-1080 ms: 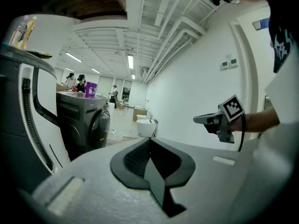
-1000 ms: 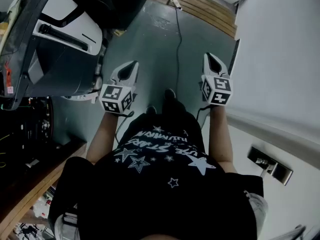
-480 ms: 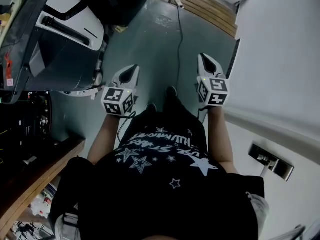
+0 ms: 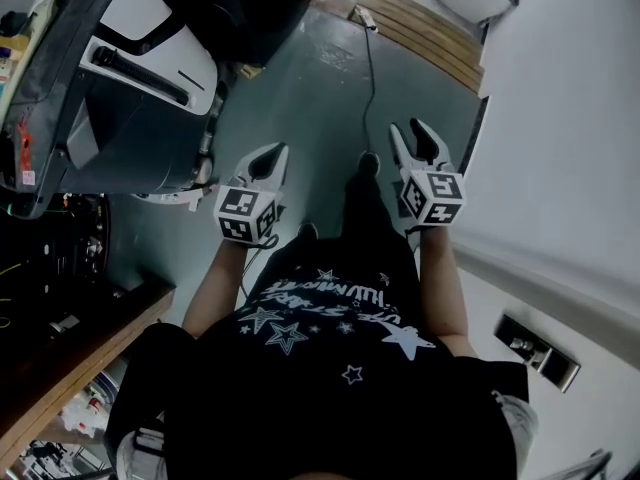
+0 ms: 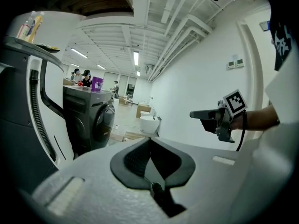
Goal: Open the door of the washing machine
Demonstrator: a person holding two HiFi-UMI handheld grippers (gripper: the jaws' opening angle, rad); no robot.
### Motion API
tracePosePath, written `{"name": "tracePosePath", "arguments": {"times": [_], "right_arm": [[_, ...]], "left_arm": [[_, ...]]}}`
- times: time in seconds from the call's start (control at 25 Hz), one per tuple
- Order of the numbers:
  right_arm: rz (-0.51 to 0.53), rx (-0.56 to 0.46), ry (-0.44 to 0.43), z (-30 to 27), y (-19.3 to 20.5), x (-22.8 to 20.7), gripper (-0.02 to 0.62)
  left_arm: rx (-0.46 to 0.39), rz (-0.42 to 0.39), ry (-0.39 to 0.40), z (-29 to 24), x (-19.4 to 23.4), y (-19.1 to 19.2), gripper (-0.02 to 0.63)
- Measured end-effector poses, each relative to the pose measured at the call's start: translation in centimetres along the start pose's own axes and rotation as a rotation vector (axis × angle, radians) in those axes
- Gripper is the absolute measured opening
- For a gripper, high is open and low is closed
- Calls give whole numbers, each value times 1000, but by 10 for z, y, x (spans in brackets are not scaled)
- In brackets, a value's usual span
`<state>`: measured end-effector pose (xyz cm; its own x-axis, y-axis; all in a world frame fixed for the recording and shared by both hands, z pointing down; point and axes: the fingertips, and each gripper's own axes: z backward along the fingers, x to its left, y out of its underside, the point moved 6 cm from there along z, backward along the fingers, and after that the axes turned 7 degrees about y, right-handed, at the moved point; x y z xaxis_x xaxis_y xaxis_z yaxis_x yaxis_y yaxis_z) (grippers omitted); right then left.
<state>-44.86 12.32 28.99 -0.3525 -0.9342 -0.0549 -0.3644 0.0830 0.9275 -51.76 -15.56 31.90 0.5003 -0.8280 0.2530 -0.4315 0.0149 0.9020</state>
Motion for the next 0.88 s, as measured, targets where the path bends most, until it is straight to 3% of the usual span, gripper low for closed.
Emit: {"name": "tracePosePath", "arguments": {"times": [0.24,0.4,0.68,0.88], "right_arm": [[-27,38,-68,-71,-2,-38,213],[-38,39,-120,-135,-19,-77,222],[-67,40,-159,-217,-56,-178,222],[-78,38,-167,-256,-75,-234,222]], "left_arm": [[33,3,-68,-48,23,-15,11],[54,1,-138,-110,46,-43,11],[27,-35,-157,-232,48,-113,11],[36,-60,-164,-303,52,-139,11]]}}
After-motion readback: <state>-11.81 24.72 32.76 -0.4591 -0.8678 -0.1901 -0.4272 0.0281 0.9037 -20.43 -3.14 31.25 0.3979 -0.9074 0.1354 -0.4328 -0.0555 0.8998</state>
